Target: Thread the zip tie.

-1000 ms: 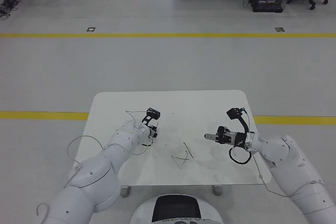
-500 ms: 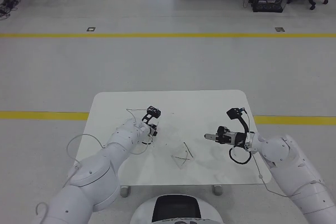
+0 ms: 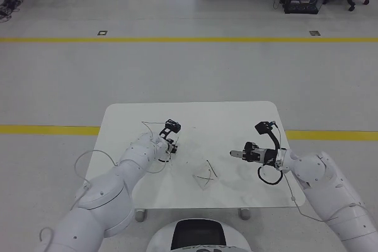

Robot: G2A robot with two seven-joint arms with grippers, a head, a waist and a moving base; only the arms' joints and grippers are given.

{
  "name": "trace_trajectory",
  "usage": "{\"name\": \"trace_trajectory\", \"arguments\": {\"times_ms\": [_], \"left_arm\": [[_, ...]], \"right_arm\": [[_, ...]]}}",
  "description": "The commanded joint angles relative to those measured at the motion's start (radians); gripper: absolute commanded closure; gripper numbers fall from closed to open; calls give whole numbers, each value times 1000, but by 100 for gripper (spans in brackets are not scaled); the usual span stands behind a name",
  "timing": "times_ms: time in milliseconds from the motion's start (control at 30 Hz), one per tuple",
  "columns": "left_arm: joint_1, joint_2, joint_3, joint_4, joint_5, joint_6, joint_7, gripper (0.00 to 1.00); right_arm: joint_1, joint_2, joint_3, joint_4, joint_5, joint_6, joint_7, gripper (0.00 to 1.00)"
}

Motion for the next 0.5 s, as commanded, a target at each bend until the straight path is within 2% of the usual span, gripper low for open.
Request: {"name": "trace_trajectory", "arguments": {"times_ms": [0, 67, 167, 233, 300, 367, 467], "left_arm": [[-2, 1, 1, 1, 0, 0, -10, 93], [-5, 1, 2, 0, -2, -3, -30, 96], [-7, 2, 2, -1, -7, -6, -55, 95], [-9, 2, 2, -2, -9, -10, -69, 88], [-9, 3, 2, -3, -12, -11, -73, 86], [-10, 3, 3, -4, -14, -12, -75, 78], [-11, 4, 2, -6, -20, -18, -76, 75]], "right_arm": [[0, 0, 0, 0, 0, 0, 0, 0], [0, 0, 0, 0, 0, 0, 0, 0], [0, 0, 0, 0, 0, 0, 0, 0], [0, 0, 0, 0, 0, 0, 0, 0], [0, 0, 0, 0, 0, 0, 0, 0], [0, 0, 0, 0, 0, 0, 0, 0], [0, 0, 0, 0, 0, 0, 0, 0]]}}
